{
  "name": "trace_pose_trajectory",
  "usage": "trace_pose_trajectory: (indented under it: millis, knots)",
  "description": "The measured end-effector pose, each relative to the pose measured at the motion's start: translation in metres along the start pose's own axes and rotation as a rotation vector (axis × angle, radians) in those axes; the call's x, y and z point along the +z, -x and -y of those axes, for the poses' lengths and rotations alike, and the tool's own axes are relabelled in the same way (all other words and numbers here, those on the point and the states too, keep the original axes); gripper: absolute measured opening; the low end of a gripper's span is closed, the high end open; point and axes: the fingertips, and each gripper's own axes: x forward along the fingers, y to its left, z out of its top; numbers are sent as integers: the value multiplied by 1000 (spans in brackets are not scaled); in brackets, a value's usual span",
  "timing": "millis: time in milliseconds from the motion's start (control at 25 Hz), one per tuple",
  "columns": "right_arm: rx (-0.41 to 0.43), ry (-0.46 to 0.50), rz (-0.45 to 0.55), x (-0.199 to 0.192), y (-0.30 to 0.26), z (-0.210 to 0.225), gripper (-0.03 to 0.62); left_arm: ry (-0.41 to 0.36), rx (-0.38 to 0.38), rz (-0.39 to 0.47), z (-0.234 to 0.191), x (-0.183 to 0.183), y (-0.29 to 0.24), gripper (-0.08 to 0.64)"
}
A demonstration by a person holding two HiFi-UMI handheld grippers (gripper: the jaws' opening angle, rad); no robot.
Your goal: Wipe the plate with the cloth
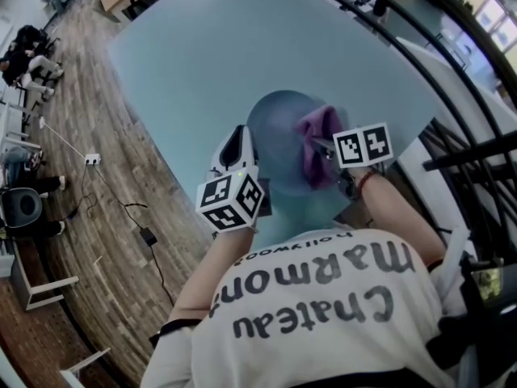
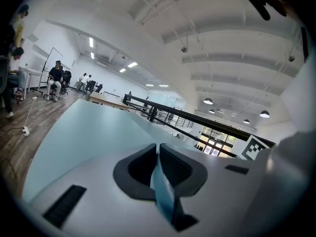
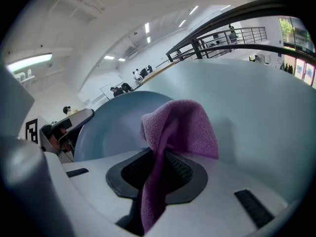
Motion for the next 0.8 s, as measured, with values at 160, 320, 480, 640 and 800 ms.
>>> trace_pose_trajectory:
  millis: [160, 320, 480, 640, 800]
  knots:
    - [-20, -21, -4, -6, 4, 12, 86, 5, -4, -8, 3, -4, -1, 23]
    - [-7, -57, 11, -2, 8, 12, 86, 3, -5, -9, 5, -5, -1, 23]
    - [108, -3, 71, 18, 14, -23, 86, -7, 5, -3, 6, -3, 1, 23]
    - [268, 75, 121, 35, 11, -75, 86, -3, 9, -6, 4, -6, -3, 23]
    - [343, 143, 92, 32, 4, -105, 86, -4, 12, -13, 6, -11, -6, 23]
